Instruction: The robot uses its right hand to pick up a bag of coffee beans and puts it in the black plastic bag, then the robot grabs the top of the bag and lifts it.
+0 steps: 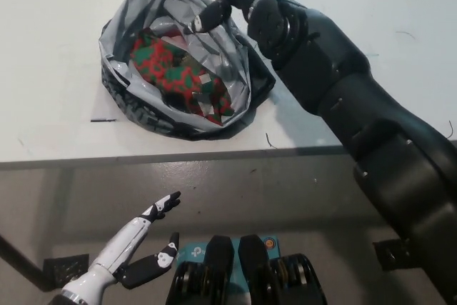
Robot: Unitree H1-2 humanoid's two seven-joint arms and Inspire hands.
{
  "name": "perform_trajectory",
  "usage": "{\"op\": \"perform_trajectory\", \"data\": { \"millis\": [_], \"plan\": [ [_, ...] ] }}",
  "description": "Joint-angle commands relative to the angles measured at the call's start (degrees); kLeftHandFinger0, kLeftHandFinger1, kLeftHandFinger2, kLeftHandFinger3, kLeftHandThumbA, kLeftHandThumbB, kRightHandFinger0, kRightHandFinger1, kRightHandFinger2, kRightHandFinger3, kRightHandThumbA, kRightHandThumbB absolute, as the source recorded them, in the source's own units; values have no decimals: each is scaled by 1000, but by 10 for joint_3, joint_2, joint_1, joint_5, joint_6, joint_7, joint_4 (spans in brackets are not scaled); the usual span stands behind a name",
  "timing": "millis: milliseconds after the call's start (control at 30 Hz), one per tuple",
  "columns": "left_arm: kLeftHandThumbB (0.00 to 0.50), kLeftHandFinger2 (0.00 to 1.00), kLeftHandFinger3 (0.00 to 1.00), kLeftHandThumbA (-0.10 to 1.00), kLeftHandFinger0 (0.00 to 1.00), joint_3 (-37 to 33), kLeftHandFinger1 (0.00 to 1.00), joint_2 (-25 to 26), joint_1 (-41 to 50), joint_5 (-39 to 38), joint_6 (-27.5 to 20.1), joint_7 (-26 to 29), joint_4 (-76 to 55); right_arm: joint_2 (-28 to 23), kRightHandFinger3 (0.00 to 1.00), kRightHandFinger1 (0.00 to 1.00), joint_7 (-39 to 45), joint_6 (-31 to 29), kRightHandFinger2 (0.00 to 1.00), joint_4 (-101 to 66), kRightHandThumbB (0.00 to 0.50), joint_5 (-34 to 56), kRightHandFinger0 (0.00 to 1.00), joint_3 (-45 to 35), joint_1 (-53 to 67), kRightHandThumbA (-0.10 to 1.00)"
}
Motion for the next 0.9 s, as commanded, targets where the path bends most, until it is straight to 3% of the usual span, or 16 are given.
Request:
{"op": "perform_trajectory", "data": {
  "millis": [0, 533, 600, 867],
  "plan": [
    [273, 1000, 1000, 355, 1000, -4, 1000, 16, -11, 15, 3, -7, -24, -27, 1000, 1000, -1, -3, 1000, -19, 461, -15, 1000, -2, -12, 1000],
    [278, 1000, 1000, 353, 1000, -1, 1000, 15, -8, 8, -6, -8, -10, -34, 1000, 1000, 10, 54, 1000, -53, 440, -13, 1000, -13, 69, 916],
    [277, 1000, 1000, 353, 1000, -2, 1000, 14, -9, 12, -7, -7, -10, -32, 1000, 1000, 12, 52, 1000, -55, 471, -10, 1000, -16, 76, 939],
    [269, 1000, 1000, 362, 1000, -5, 1000, 18, -9, 14, 0, -12, -17, -12, 1000, 1000, 10, 48, 1000, -51, 479, -5, 1000, -27, 88, 947]
  ]
}}
